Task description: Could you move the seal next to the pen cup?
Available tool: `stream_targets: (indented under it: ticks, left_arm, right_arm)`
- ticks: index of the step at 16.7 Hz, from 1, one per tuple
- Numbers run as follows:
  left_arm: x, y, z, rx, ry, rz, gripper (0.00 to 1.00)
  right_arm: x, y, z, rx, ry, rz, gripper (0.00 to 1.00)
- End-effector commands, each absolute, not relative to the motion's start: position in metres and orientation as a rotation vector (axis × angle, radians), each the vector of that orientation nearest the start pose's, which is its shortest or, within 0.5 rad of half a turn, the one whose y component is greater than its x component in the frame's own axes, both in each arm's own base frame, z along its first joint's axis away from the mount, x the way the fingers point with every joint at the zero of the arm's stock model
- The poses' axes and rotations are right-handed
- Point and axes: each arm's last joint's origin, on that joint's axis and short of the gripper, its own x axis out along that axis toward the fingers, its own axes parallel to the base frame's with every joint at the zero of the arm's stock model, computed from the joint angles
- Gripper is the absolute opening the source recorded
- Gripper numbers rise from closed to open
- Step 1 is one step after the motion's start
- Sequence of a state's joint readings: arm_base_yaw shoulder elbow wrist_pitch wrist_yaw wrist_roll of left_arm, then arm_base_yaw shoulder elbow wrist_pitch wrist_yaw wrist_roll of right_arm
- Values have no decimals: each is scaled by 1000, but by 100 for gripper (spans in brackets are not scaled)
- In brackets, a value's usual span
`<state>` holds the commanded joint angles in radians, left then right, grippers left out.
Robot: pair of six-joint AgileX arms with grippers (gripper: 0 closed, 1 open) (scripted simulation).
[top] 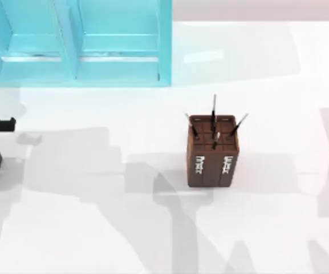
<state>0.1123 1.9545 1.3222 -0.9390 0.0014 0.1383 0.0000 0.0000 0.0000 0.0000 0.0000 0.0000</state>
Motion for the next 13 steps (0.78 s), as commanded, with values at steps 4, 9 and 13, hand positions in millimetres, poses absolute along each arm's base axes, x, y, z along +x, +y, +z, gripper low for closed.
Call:
stream_targets:
  ticks: [4,9,13]
  left_arm:
    - [355,43,149,15,1571,-16,0]
    - [355,43,149,15,1571,-16,0]
    - [357,37,153,19,1571,-19,0]
  right_arm:
    - [106,-1,160,0,0,0,100]
    - [106,-1,160,0,0,0,100]
    - [106,-1,160,0,0,0,100]
